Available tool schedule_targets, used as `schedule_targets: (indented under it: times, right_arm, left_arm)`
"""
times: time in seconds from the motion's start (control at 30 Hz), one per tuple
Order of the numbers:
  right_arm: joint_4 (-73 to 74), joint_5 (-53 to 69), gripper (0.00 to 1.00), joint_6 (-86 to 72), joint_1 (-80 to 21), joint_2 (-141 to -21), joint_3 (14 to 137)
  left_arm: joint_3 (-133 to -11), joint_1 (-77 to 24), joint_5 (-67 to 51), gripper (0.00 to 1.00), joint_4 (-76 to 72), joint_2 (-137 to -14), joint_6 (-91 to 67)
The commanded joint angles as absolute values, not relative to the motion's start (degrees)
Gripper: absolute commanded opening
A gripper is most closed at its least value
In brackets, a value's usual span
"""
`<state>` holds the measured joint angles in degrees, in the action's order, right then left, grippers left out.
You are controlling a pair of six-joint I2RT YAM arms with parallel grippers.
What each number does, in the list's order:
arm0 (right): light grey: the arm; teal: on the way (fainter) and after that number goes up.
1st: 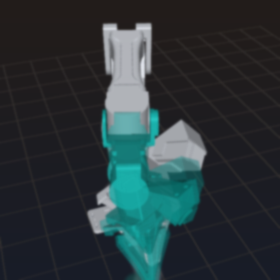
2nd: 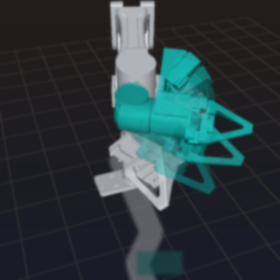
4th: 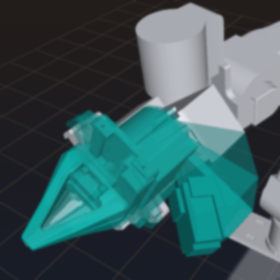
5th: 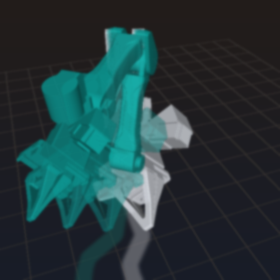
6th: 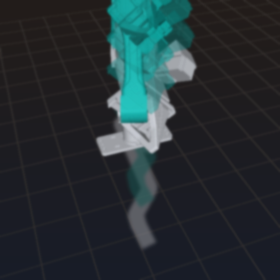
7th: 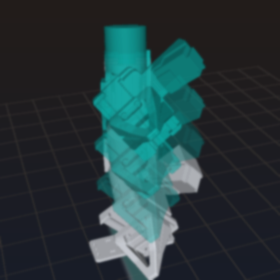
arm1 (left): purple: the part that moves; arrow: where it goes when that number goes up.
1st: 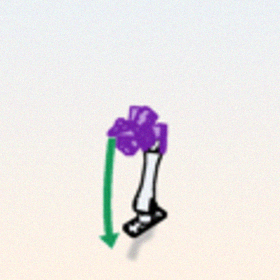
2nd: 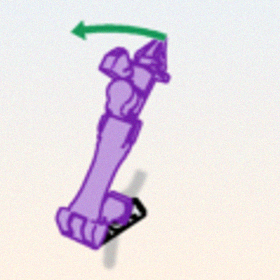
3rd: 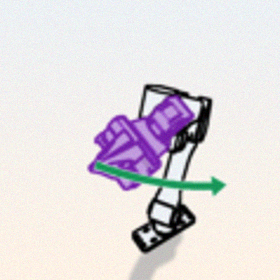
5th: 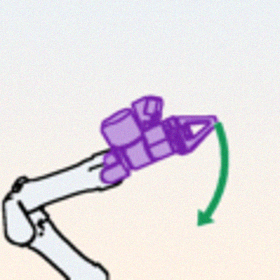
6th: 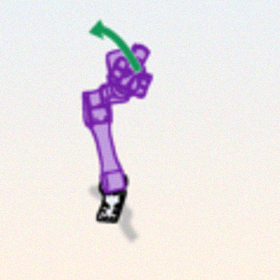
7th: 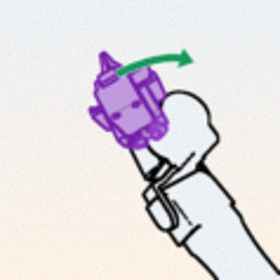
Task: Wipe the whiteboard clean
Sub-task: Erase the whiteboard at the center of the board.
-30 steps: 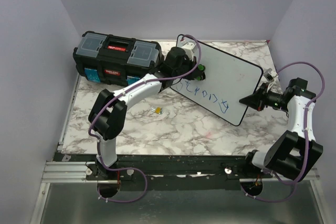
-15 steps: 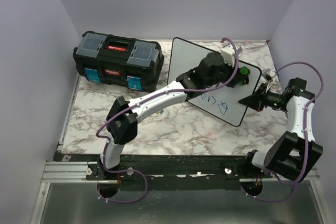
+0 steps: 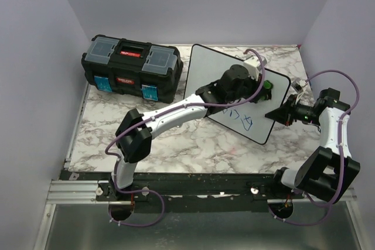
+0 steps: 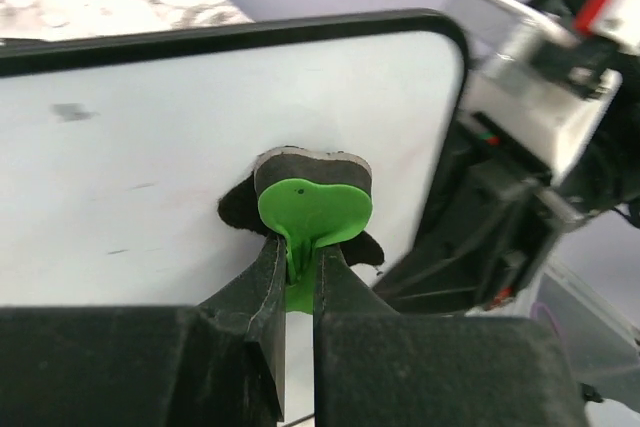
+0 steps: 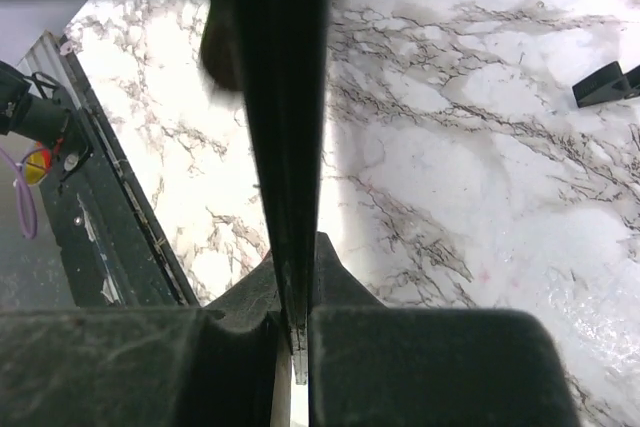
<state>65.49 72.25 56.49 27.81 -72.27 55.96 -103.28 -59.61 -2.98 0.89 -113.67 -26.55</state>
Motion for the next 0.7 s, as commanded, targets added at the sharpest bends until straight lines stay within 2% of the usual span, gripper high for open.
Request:
schedule_targets:
  times: [0.0, 0.4, 0.67]
  right_arm:
    - [67.17, 74.68, 0.01, 60.46, 27.20, -70.59, 56.39]
    - [69.52, 74.99, 0.01, 63.19, 27.17, -71.01, 56.97]
    - [70.40, 74.90, 0.01, 64.18, 26.86, -71.54, 57.23]
  left_arm:
    - [-98.59, -49.64, 7.65, 0.00, 3.43, -112.33, -23.79]
    - [-92.50, -34.46, 4.01, 0.00, 4.17, -113.66, -24.17]
    - [-84.51, -33.50, -5.97, 0.00, 2.11, -110.70, -21.22]
